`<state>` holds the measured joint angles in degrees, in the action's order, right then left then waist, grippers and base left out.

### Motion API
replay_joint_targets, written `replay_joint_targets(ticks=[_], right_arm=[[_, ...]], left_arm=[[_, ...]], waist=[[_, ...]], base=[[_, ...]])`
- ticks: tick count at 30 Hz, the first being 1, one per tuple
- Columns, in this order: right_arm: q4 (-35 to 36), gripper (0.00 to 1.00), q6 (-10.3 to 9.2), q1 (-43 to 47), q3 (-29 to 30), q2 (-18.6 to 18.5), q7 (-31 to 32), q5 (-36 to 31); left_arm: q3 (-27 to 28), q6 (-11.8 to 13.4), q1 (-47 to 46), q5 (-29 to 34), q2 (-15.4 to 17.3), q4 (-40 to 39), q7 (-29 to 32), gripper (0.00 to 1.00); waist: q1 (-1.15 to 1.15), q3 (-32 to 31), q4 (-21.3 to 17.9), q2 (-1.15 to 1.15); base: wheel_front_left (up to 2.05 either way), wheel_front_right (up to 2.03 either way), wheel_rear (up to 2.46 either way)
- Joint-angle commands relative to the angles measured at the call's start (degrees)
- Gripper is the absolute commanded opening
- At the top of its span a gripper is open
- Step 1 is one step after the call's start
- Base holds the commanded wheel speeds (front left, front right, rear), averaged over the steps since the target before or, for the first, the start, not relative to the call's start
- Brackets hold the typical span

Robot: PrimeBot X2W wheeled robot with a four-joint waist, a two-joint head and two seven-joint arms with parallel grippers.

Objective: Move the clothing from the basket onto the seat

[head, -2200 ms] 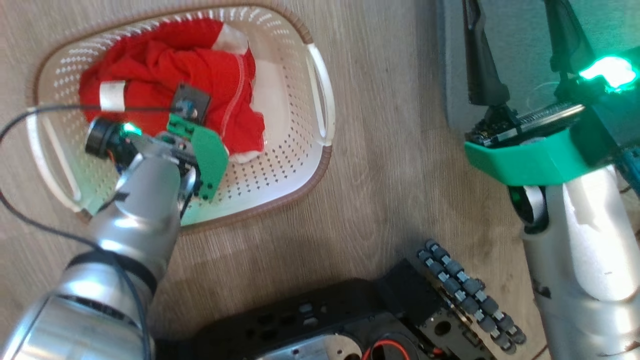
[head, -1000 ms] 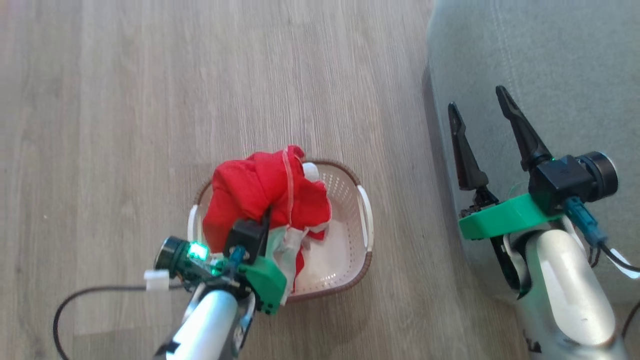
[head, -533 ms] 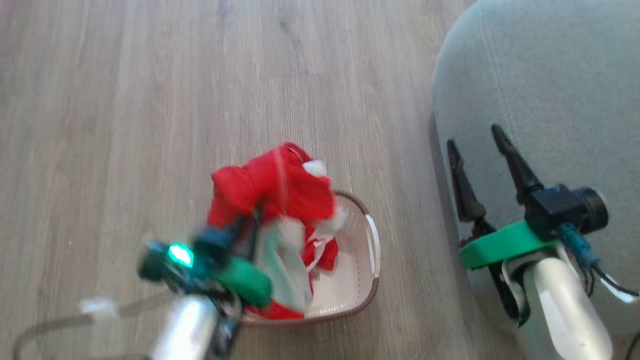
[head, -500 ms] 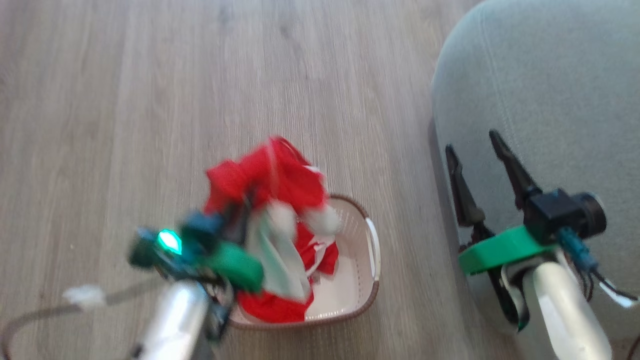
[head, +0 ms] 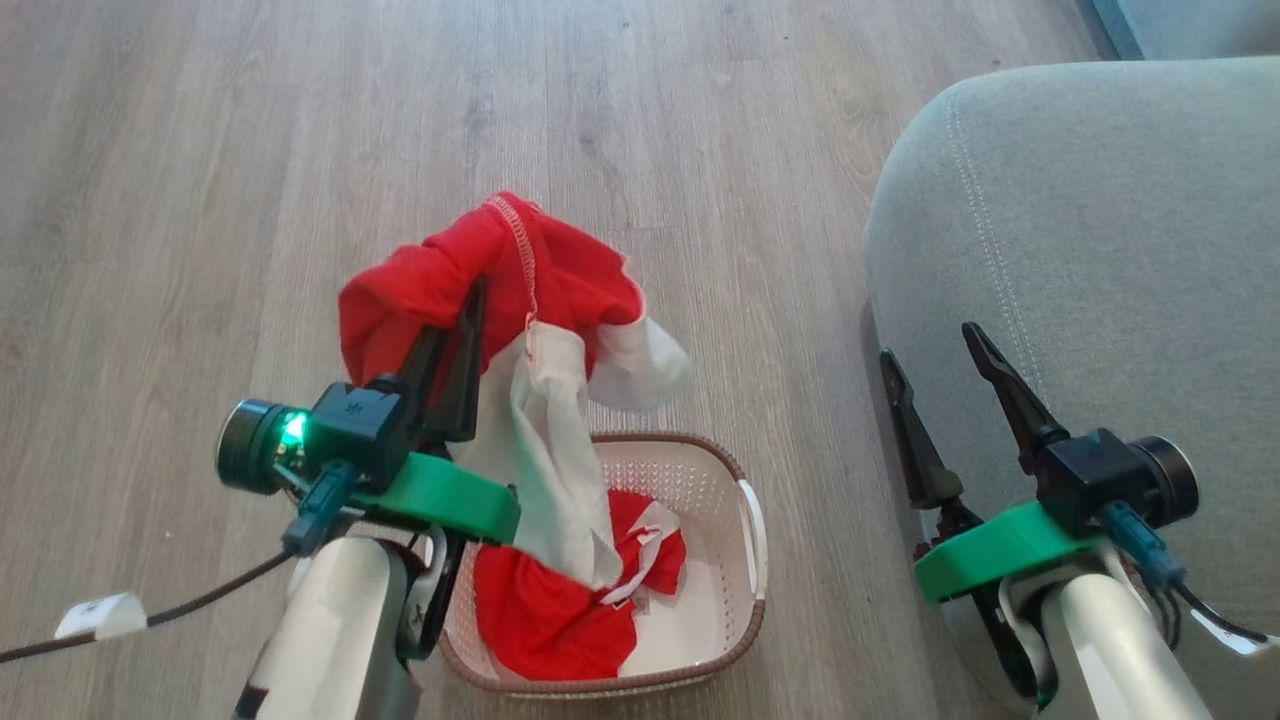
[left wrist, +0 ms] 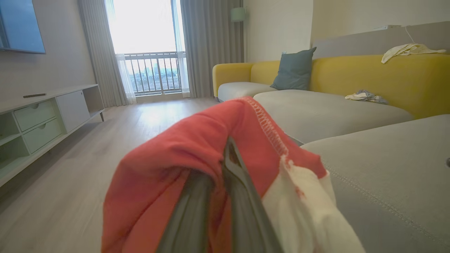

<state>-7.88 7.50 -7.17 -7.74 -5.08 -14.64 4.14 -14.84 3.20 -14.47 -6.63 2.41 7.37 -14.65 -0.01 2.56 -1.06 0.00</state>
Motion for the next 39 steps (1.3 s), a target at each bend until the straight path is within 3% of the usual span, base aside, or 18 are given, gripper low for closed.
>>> replay_joint_targets(ticks=[1, 26, 32, 39], right_arm=[[2.08, 1.00, -0.01, -0.41, -1.49, -0.52, -0.36, 0.35], [4.82, 1.00, -0.01, -0.31, -3.14, -2.15, -0.36, 1.75], [5.24, 1.00, -0.01, -0.27, -3.92, -2.26, -0.36, 1.95], [6.58, 1.00, -0.01, -0.48, -5.40, -2.50, -0.36, 3.17]], left_arm=[[1.47, 0.41, -2.37, -0.30, 0.49, -3.15, -0.35, 0.00], [1.03, 0.16, -5.28, -2.83, 0.47, -15.56, -0.35, 0.00], [-1.08, -1.13, -5.94, -3.44, 0.47, -16.78, -0.35, 0.00], [-5.15, -4.33, -5.79, -3.45, 0.47, -13.36, -0.35, 0.00]], waist=[[0.01, -0.17, 0.06, 0.00], [0.01, 1.09, -0.26, 0.00], [0.01, 1.14, -0.42, 0.00], [0.01, 1.56, -0.61, 0.00]], base=[[0.00, 0.00, 0.00], [0.00, 0.00, 0.00], [0.00, 0.00, 0.00], [0.00, 0.00, 0.00]])
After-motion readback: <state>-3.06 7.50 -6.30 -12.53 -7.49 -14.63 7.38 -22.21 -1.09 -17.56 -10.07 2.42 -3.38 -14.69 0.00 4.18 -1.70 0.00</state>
